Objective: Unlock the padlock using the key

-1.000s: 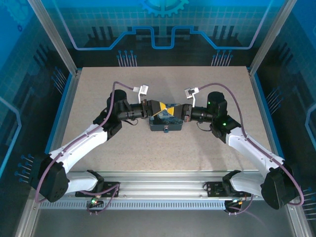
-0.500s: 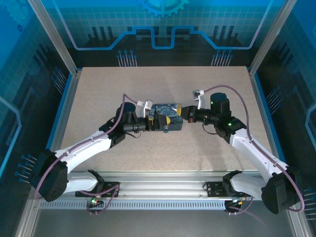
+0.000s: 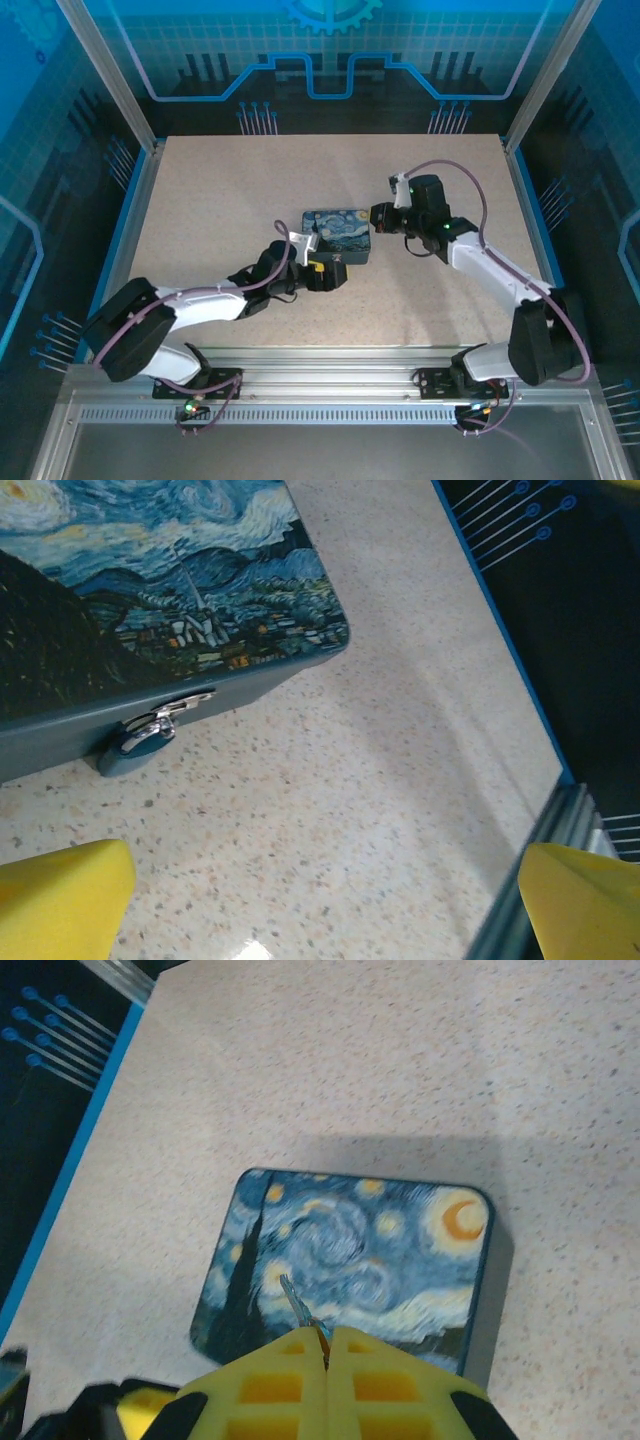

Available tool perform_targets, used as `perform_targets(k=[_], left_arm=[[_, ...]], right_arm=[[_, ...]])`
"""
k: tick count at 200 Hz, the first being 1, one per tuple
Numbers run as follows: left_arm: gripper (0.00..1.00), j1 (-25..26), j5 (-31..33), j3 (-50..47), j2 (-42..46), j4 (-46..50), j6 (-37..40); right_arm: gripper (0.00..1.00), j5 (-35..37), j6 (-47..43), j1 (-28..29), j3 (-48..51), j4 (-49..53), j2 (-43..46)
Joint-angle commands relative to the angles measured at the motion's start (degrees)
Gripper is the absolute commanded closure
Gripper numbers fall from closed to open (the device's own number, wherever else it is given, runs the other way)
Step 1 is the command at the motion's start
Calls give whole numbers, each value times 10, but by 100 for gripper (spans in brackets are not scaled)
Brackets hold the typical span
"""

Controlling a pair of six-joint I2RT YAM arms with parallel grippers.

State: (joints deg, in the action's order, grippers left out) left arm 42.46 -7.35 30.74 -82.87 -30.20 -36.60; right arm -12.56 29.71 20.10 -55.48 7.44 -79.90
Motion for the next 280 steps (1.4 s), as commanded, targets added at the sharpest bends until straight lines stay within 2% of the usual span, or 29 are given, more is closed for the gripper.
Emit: perform_targets(k=[1,32,90,197,229,250,280], left_arm=[[1,11,50,-19,-42,-113,35],[1,14,57,-30,-107,-215,44],[1,15,73,-24,-187,-310,61],[1,19,65,-11,-313,-465,96],[8,19,43,-11,-328,-499,101],[18,16,27,-12,-327,-499,100],[24,12,11,-10,-326,-499,89]], right_arm=[[100,29,-16,-14,-43,-17,-42],[100,38,-18,-23,-77,-30,-100],[100,46,-15,-30,-112,-43,-175],[100,18,0,-25,-123,-58,-237],[100,16,-6,-19,-115,-57,-236],[100,15,-8,-17,-111,-55,-231],[100,16,-11,-15,-105,-54,-228]])
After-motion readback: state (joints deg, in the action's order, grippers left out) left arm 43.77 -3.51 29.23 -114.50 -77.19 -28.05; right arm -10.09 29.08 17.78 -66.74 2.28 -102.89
